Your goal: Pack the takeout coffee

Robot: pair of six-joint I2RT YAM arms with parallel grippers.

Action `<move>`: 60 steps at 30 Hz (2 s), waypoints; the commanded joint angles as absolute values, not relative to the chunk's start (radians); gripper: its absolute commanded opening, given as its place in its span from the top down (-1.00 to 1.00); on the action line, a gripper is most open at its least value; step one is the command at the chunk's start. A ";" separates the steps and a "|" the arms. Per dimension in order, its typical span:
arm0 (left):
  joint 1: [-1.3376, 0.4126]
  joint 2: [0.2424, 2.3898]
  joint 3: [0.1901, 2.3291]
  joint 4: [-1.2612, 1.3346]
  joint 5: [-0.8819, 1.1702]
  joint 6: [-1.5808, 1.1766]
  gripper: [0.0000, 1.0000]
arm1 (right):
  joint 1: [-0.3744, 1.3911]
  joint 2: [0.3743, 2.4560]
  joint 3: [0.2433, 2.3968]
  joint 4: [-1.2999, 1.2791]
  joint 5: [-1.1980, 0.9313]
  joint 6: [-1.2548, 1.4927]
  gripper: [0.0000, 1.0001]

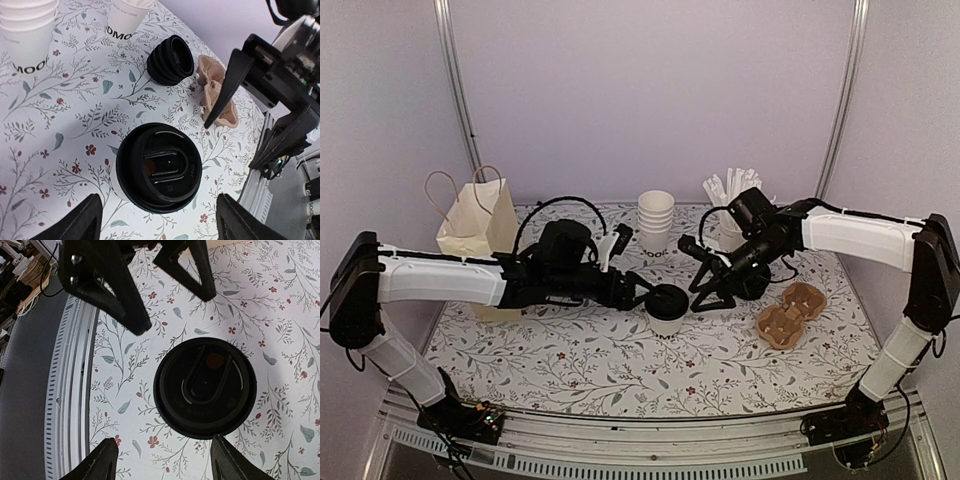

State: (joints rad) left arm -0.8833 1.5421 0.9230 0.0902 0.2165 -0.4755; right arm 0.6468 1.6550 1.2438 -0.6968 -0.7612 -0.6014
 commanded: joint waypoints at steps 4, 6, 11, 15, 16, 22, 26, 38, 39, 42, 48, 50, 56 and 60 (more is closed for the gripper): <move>-0.892 1.599 0.854 0.260 0.277 -0.640 -0.61 | 0.643 1.808 1.391 -0.652 -0.795 -0.590 -0.34; -0.892 1.615 0.861 0.279 0.284 -0.637 -0.60 | 0.643 1.839 1.405 -0.651 -0.805 -0.589 -0.35; -0.876 1.673 0.911 0.262 0.285 -0.583 -0.56 | 0.643 1.858 1.396 -0.674 -0.824 -0.594 -0.33; -0.848 1.724 0.965 0.225 0.318 -0.533 -0.49 | 0.643 1.823 1.349 -0.683 -0.830 -0.582 -0.32; -0.840 1.735 0.975 0.221 0.328 -0.525 -0.47 | 0.643 1.799 1.335 -0.683 -0.830 -0.572 -0.32; -0.815 1.771 1.025 0.202 0.350 -0.461 -0.45 | 0.643 1.709 1.266 -0.724 -0.836 -0.561 -0.30; -0.813 1.743 1.037 0.190 0.342 -0.447 -0.53 | 0.643 1.679 1.244 -0.755 -0.832 -0.560 -0.30; -0.809 1.592 0.916 0.012 0.416 -0.604 -0.41 | 0.624 1.639 1.259 -0.701 -0.728 -0.521 -0.15; -0.808 1.593 0.913 0.005 0.439 -0.624 -0.37 | 0.616 1.648 1.266 -0.691 -0.723 -0.508 -0.11; -0.811 1.606 0.906 0.010 0.501 -0.682 -0.26 | 0.582 1.687 1.289 -0.659 -0.717 -0.447 0.02; -0.810 1.633 0.875 0.110 0.578 -0.779 -0.11 | 0.568 1.771 1.317 -0.694 -0.747 -0.413 0.17; -0.811 1.645 0.870 0.142 0.597 -0.798 -0.08 | 0.568 1.785 1.315 -0.699 -0.761 -0.409 0.18; -0.810 1.688 0.884 0.171 0.618 -0.799 -0.04 | 0.568 1.809 1.314 -0.712 -0.795 -0.412 0.18; -0.810 1.708 0.896 0.178 0.624 -0.795 -0.01 | 0.568 1.814 1.314 -0.717 -0.845 -0.422 0.14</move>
